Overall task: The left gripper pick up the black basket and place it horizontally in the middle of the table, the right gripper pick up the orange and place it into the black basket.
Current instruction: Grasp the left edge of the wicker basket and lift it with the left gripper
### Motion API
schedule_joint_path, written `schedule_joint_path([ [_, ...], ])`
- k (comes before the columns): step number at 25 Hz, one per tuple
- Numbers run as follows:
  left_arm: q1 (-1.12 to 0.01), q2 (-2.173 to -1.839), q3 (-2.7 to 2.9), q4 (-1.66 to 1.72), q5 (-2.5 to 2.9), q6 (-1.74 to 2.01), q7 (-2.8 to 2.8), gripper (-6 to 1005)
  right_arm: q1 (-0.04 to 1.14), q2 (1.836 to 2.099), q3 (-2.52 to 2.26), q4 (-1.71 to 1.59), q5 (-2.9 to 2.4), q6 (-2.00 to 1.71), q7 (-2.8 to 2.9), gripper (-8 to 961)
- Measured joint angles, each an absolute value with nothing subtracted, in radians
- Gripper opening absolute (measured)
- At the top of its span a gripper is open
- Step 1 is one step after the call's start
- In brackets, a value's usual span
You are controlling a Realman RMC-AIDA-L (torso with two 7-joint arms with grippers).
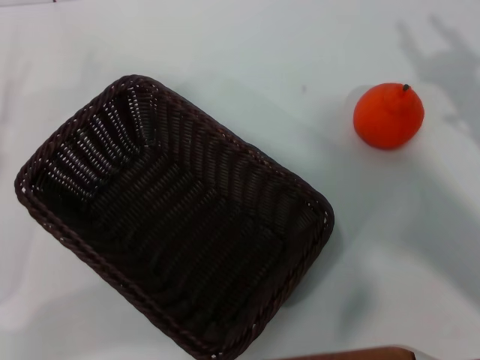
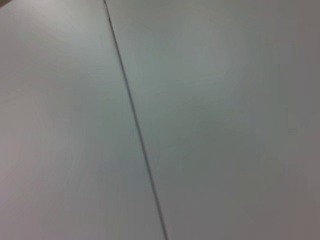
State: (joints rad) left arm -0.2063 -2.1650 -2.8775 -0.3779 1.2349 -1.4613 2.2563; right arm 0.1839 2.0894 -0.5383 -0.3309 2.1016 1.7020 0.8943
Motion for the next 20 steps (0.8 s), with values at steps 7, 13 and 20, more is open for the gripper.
schedule_joint_path([
  [7, -0.202, -2.166, -2.878, -0.355, 1.198, -1.466, 2.266, 873, 0.189, 2.090, -0.481, -0.300, 2.102, 1.715, 0.892, 746],
  [13, -0.196, -2.155, -2.842, -0.397, 1.220, -1.486, 2.222, 872, 0.199, 2.089, -0.476, -0.297, 2.101, 1.715, 0.896, 848],
  [20, -0.156, -2.077, -2.605, -0.840, 1.475, -1.499, 1.768, 872, 0.203, 2.086, -0.476, -0.301, 2.098, 1.714, 0.915, 947],
])
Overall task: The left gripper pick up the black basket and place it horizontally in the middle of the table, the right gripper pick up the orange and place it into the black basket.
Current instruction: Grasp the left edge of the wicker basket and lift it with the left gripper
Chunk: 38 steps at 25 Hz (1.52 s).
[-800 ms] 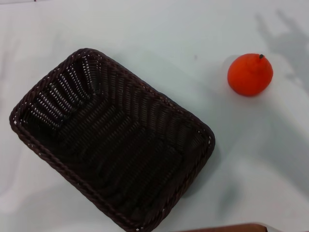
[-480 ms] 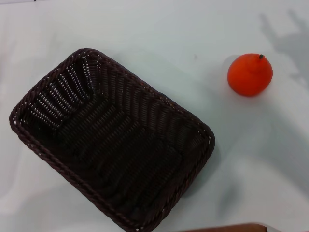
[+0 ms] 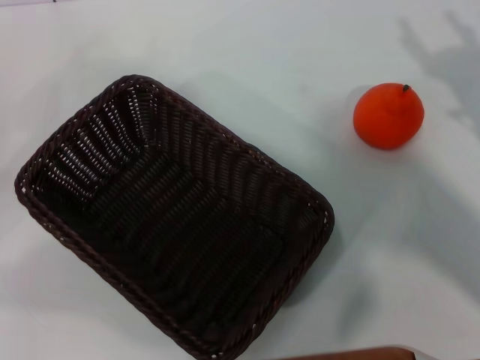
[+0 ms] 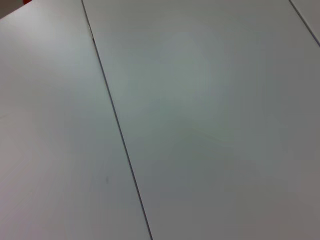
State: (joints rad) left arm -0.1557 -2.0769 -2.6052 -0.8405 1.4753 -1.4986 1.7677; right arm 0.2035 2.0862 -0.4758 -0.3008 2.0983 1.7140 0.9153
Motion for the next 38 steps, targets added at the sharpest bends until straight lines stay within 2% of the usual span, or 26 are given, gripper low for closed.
schedule_joint_path([
  [2, -0.160, -2.036, -2.540, -1.006, 1.592, -1.529, 1.563, 872, 0.205, 2.086, -0.476, -0.300, 2.098, 1.713, 0.915, 946],
  [4, -0.172, -2.009, -2.494, -1.148, 1.690, -1.569, 1.421, 872, 0.208, 2.085, -0.479, -0.304, 2.096, 1.713, 0.917, 946],
  [7, -0.209, -1.993, -2.445, -1.376, 1.860, -1.635, 1.216, 873, 0.210, 2.085, -0.479, -0.306, 2.098, 1.715, 0.917, 945],
  [9, -0.249, -2.002, -2.416, -1.524, 1.992, -1.679, 1.113, 873, 0.211, 2.085, -0.480, -0.306, 2.098, 1.716, 0.917, 945],
  [12, -0.308, -2.042, -2.351, -1.674, 2.205, -1.715, 1.007, 873, 0.213, 2.086, -0.480, -0.303, 2.098, 1.719, 0.917, 944],
  [16, -0.393, -2.116, -2.257, -1.754, 2.456, -1.750, 0.941, 873, 0.217, 2.087, -0.471, -0.301, 2.100, 1.727, 0.917, 944],
  [19, -0.443, -2.155, -2.225, -1.747, 2.566, -1.764, 0.925, 873, 0.221, 2.089, -0.470, -0.299, 2.100, 1.738, 0.917, 945],
  [38, -0.508, -2.160, -1.985, -1.517, 2.704, -1.630, 0.815, 867, 0.266, 2.088, -0.473, -0.304, 2.100, 1.781, 0.989, 945],
])
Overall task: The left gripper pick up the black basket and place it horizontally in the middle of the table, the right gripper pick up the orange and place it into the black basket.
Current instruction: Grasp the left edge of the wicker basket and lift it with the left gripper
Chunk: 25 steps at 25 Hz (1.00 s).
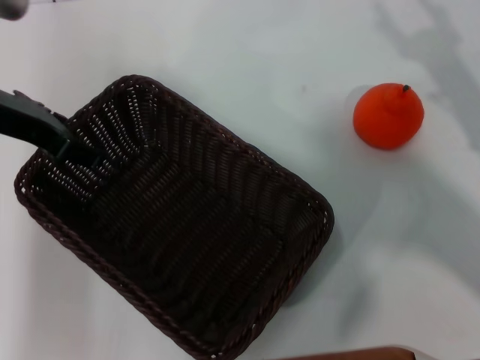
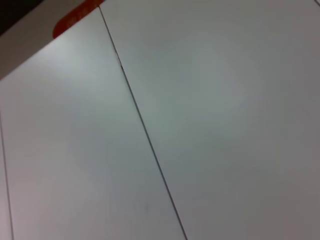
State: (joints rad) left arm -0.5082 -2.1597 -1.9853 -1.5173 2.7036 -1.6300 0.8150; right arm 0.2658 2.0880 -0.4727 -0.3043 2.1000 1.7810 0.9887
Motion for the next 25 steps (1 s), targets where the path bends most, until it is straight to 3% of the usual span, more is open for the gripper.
schedule_joint_path([
  [11, -0.536, -2.159, -1.935, -1.437, 2.735, -1.582, 0.822, 849, 0.260, 2.086, -0.448, -0.307, 2.100, 1.821, 1.038, 945],
  [15, -0.537, -2.162, -1.924, -1.436, 2.754, -1.567, 0.799, 635, 0.259, 2.085, -0.433, -0.315, 2.101, 1.826, 1.059, 945],
  [21, -0.543, -2.162, -1.925, -1.436, 2.771, -1.538, 0.764, 392, 0.265, 2.084, -0.424, -0.337, 2.102, 1.832, 1.081, 944],
  [25, -0.549, -2.162, -1.923, -1.435, 2.794, -1.528, 0.730, 305, 0.271, 2.085, -0.413, -0.355, 2.112, 1.836, 1.104, 944],
])
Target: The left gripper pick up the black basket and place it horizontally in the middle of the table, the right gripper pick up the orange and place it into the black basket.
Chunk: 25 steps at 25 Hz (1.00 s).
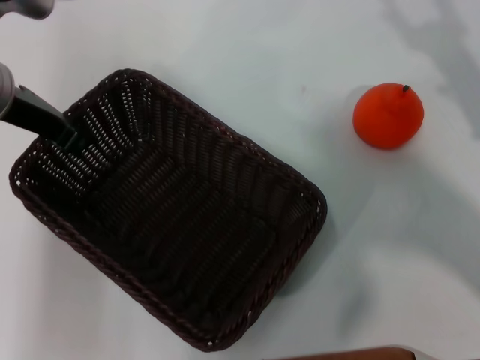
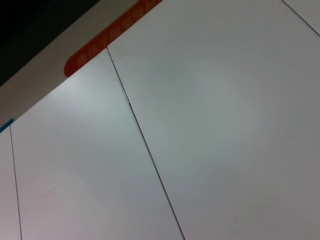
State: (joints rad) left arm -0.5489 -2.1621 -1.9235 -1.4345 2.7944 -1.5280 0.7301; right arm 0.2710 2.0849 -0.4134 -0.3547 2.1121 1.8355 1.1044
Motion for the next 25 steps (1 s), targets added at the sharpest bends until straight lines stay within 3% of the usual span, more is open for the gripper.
schedule_joint_path([
  [2, -0.549, -2.162, -1.928, -1.434, 2.792, -1.528, 0.722, 261, 0.276, 2.084, -0.412, -0.360, 2.120, 1.835, 1.111, 944],
  [19, -0.585, -2.159, -2.226, -1.449, 2.779, -1.604, 0.356, 236, 0.376, 2.075, -0.379, -0.432, 2.128, 1.701, 1.212, 944],
  [25, -0.548, -2.157, -2.257, -1.447, 2.784, -1.623, 0.289, 204, 0.421, 2.074, -0.385, -0.480, 2.125, 1.611, 1.254, 944],
])
